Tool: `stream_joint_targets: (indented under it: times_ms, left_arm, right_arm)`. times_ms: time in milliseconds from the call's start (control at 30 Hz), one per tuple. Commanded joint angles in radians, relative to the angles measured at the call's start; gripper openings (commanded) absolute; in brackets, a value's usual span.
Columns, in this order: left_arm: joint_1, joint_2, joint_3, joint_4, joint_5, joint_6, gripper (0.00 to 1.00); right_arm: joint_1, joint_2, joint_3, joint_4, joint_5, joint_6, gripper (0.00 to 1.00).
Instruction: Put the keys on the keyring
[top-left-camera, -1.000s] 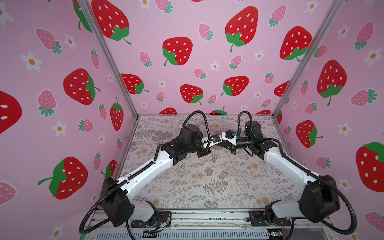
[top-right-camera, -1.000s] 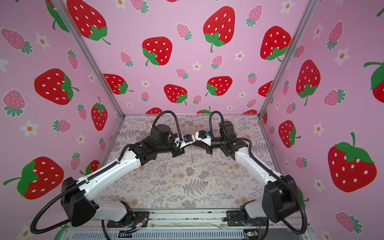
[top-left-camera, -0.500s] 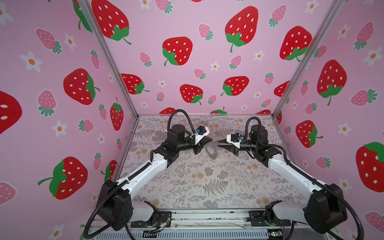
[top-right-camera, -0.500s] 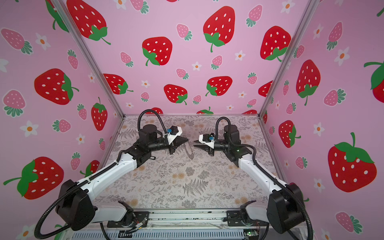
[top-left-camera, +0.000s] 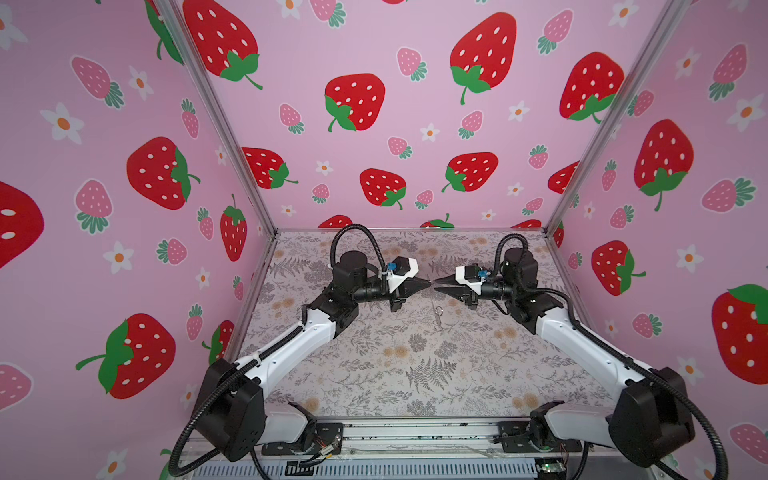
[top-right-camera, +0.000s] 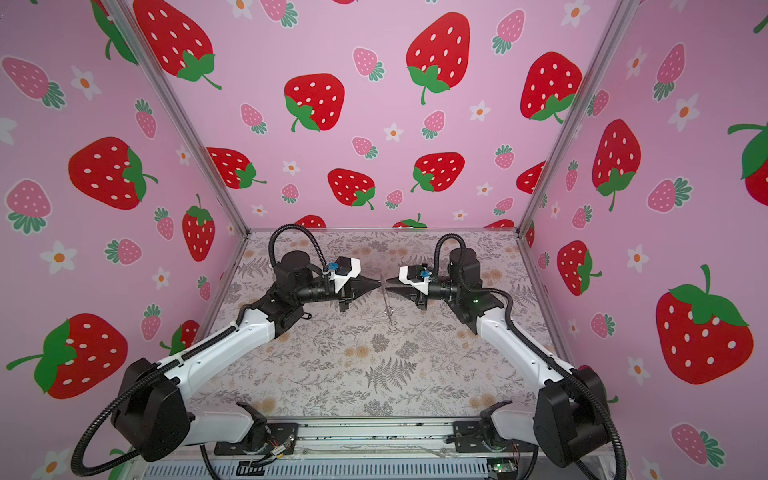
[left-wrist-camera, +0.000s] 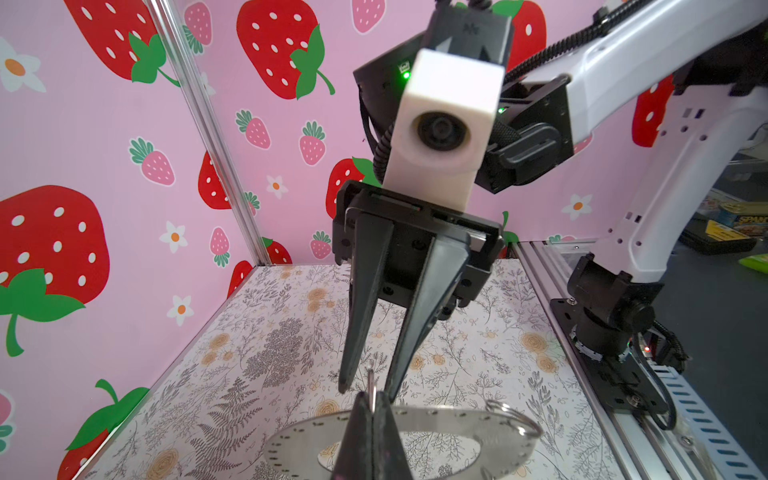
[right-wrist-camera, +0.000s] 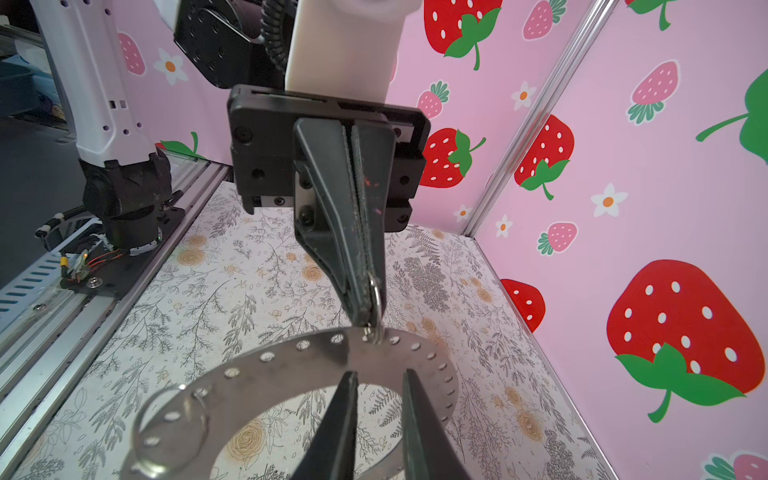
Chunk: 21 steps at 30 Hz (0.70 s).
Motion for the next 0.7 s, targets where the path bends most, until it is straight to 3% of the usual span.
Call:
stream_joint_targets:
  times_ms: [0, 300, 667]
  left_arm:
    - [-0.003, -0.01, -0.001, 0.032, 0.049, 0.029, 0.0]
    - [-0.013, 0.001, 0.008, 0.019, 0.046, 0.051, 0.0]
    - [-0.018, -0.002, 0.013, 0.012, 0.052, 0.062, 0.0]
  right_arm:
    - [-0.003, -0.013, 0.022, 0.045, -0.048, 0.02, 0.21]
    - [-0.001, 0.01, 0.027, 0.083, -0.148, 0.063, 0.19]
    - [0.003, 0.023, 0.031, 0.075, -0.141, 0.058, 0.14]
